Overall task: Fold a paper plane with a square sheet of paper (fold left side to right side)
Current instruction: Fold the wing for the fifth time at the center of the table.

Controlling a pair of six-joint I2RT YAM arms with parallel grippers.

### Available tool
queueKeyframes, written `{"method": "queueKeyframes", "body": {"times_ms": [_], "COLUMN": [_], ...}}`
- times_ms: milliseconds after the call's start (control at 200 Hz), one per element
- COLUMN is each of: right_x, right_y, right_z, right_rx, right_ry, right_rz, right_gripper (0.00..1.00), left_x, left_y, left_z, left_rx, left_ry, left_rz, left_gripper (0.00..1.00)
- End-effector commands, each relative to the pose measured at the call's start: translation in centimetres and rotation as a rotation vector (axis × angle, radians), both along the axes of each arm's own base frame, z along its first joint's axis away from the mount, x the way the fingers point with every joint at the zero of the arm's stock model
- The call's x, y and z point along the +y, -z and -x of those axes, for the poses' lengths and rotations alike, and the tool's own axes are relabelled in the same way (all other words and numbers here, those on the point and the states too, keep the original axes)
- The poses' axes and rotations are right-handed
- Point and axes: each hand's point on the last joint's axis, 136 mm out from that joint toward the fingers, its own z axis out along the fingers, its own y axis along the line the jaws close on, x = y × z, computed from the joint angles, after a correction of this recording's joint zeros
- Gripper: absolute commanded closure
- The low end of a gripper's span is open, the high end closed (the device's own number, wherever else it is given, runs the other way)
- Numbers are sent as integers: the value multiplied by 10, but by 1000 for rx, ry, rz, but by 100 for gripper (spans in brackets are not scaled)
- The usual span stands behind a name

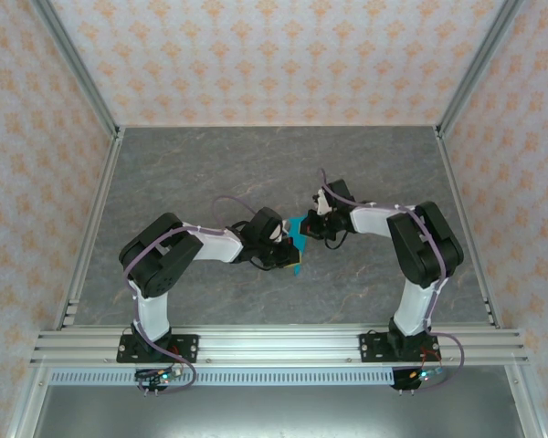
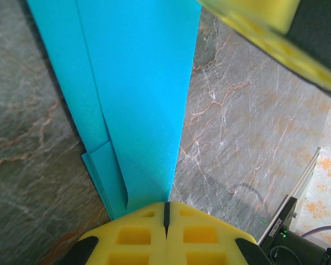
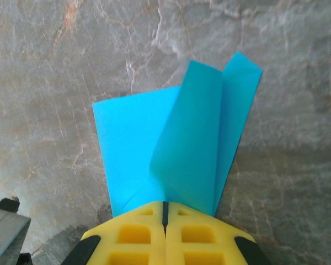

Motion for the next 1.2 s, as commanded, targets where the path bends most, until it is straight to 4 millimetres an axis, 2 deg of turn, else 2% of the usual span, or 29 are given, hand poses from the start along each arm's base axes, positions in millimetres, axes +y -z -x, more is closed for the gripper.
{"method": "queueKeyframes", "body": {"times_ms": [0, 350, 961, 1091, 1196], "right_x": [-22, -29, -51, -55, -55], "right_y": [0, 5, 5, -5, -30], "right_z": [-40, -56, -98, -112, -117], "right_rx": [-107, -102, -98, -117, -158], "right_ry": [70, 79, 123, 138, 130], "right_rz": [77, 89, 51, 43, 41], "right_gripper": [100, 100, 100, 100, 100], "left_x": [41, 42, 41, 38, 36], "left_y": [62, 61, 59, 56, 52], "left_z": [38, 38, 37, 35, 32], "left_rx": [156, 153, 146, 139, 131], "left_ry": [-13, -16, -22, -25, -27], "left_rz": [-232, -229, -215, -203, -194], "left_gripper": [100, 100, 100, 100, 100]}}
